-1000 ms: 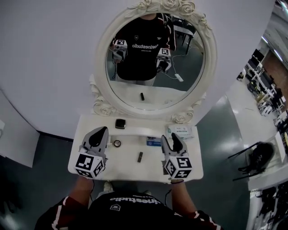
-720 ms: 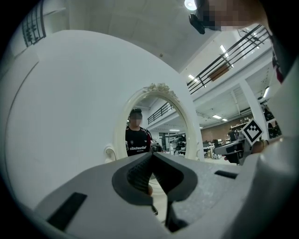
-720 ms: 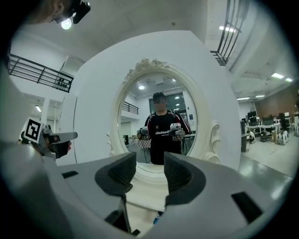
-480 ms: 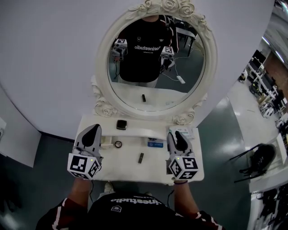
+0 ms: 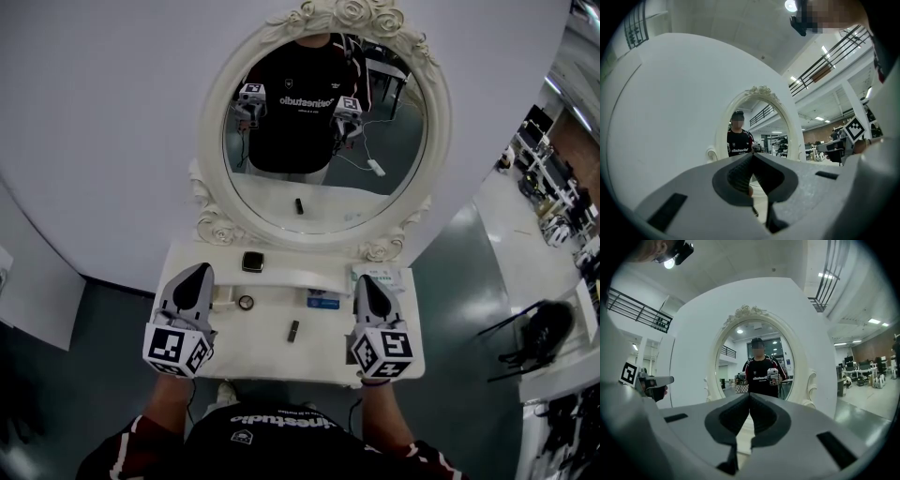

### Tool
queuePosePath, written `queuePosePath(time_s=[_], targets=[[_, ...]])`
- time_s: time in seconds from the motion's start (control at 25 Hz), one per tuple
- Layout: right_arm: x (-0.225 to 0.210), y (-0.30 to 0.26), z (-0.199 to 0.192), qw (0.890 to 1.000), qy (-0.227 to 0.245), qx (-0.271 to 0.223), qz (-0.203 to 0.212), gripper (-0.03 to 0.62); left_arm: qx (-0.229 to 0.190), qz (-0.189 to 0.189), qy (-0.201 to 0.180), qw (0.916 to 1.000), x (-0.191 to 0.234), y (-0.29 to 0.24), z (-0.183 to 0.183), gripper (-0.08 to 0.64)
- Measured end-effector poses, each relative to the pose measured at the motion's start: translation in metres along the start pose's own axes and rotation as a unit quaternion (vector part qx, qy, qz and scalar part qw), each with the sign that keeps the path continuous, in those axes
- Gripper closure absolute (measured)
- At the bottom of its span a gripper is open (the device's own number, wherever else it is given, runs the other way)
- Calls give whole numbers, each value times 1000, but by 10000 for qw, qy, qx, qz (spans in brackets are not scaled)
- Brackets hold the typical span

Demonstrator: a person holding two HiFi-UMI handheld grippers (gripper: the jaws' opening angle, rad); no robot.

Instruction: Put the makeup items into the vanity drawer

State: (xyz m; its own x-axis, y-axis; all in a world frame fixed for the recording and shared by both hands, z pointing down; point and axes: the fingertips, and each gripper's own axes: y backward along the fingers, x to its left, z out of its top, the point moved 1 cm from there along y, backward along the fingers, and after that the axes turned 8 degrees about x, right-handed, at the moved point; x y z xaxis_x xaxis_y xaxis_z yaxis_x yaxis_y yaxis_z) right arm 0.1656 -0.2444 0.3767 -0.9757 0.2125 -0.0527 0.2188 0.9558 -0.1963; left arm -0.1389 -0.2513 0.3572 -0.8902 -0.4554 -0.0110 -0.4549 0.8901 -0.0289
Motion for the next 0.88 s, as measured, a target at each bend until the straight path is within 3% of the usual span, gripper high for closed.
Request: queuePosePath(time_s=[0.88], targets=[[-3, -1, -3, 9998, -19, 124, -152, 589, 47, -54, 39, 10000, -2, -2, -4, 555]])
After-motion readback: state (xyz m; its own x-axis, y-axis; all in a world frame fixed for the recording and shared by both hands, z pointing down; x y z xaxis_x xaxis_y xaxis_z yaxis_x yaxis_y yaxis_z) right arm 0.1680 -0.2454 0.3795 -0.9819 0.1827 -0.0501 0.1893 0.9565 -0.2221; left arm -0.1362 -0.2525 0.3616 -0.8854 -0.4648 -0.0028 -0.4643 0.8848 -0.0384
